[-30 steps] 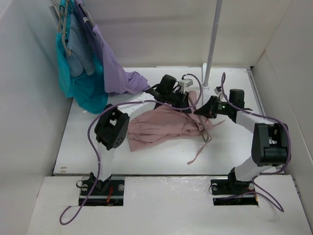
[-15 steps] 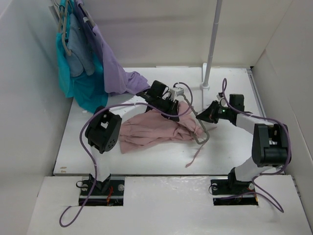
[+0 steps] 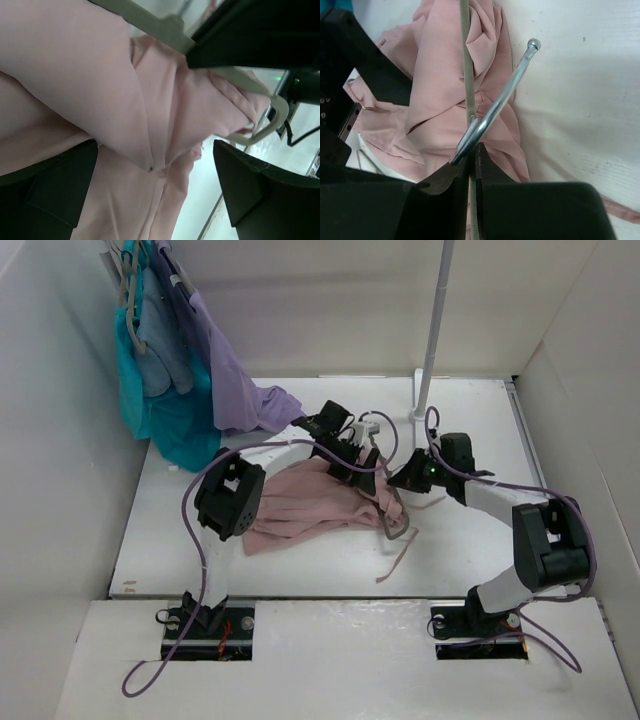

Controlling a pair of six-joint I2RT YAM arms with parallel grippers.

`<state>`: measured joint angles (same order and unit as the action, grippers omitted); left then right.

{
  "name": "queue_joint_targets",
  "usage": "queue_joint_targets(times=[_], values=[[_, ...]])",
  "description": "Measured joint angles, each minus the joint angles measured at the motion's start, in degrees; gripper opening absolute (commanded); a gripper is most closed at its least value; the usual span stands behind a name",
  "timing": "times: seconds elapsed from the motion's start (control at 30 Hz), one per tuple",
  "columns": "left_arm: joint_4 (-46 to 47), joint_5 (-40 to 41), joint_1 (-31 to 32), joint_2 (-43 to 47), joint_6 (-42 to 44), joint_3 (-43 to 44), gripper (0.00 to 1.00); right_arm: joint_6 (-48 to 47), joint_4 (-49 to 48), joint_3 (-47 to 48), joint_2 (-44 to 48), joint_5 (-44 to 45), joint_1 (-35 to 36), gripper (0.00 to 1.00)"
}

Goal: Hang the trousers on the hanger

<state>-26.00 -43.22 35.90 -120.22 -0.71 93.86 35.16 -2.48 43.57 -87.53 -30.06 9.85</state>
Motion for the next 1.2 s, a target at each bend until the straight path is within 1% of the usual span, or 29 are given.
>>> queue_joint_targets(times=[0.1, 0.17, 0.23, 0.27, 0.33, 0.37, 0.4, 0.47, 0.7, 0.9, 1.1, 1.2], values=[[-0.3, 2.5, 0.1, -1.1, -1.2, 1.0, 1.0, 0.0, -0.7, -0.3, 0.2, 2.4, 2.0, 0.0], [-1.6, 5.2, 0.4, -1.8, -1.6, 3.2, 1.0, 0.0, -1.2, -0.5, 0.3, 3.7, 2.9, 0.0], [-2.3, 7.9, 0.7, -3.1, -1.9, 6.5, 0.89, 0.0, -1.4, -0.5, 0.4, 4.7, 3.4, 0.0], [-2.2, 9.1, 0.7, -3.8, -1.9, 7.7, 0.7, 0.0, -1.4, -0.5, 0.5, 5.0, 3.6, 0.0], [-2.1, 10.5, 0.9, -4.9, -1.9, 8.8, 0.42, 0.0, -1.4, -0.5, 0.7, 5.5, 3.8, 0.0], [-2.2, 10.8, 0.9, -5.3, -1.6, 8.8, 0.32, 0.0, -1.4, -0.5, 0.8, 5.7, 4.0, 0.0], [-2.4, 10.8, 0.9, -5.7, -1.5, 8.8, 0.18, 0.0, -1.4, -0.5, 0.8, 5.9, 4.1, 0.0], [-2.5, 10.7, 0.9, -6.7, -1.3, 8.9, 0.0, 0.0, -1.4, -0.5, 0.8, 6.0, 4.3, 0.0], [-3.1, 8.7, 1.0, -7.6, 2.1, 9.4, 0.0, 0.0, -1.3, -0.5, 0.9, 6.5, 4.1, 0.0], [-6.0, 4.9, 1.0, -5.0, 7.7, 9.9, 0.0, 0.3, -0.1, -0.5, 1.4, 4.8, 0.8, 0.0], [-13.1, 0.7, 1.0, -1.0, 10.8, 17.9, 0.0, 0.8, -0.7, 0.8, 0.8, 3.7, 0.4, 0.0], [-14.8, -1.3, 0.7, 0.6, 11.0, 19.0, 0.0, 1.0, -1.8, 3.4, -0.5, 3.8, 1.7, 0.0]])
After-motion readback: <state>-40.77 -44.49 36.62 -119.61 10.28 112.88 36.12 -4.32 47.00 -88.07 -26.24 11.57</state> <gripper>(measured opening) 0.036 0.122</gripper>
